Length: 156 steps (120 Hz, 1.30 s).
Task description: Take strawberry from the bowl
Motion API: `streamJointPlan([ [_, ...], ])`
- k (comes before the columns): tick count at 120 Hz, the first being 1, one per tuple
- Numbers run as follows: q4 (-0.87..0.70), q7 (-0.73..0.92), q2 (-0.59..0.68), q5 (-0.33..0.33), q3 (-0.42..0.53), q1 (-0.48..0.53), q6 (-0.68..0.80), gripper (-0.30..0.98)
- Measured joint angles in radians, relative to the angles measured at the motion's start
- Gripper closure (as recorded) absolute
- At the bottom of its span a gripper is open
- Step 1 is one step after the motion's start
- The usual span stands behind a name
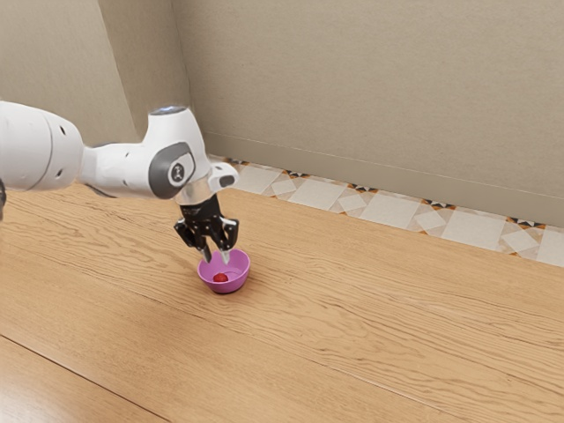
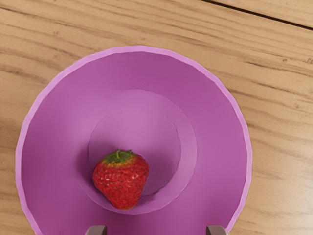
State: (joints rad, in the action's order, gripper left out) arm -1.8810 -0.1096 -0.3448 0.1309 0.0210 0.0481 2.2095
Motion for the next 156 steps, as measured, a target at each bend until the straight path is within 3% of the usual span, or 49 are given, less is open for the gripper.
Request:
streamJointPlan([
  [36, -0.018, -0.011, -0.033, 0.019, 0.000, 0.013, 0.034, 0.35],
  [96, 0.012, -0.019, -0.102, 0.041, -0.005, 0.011, 0.058, 0.53],
  [133, 0.038, -0.018, -0.145, 0.053, -0.005, 0.017, 0.065, 0.41],
  [156, 0.049, -0.020, -0.156, 0.051, -0.012, 0.016, 0.070, 0.55],
])
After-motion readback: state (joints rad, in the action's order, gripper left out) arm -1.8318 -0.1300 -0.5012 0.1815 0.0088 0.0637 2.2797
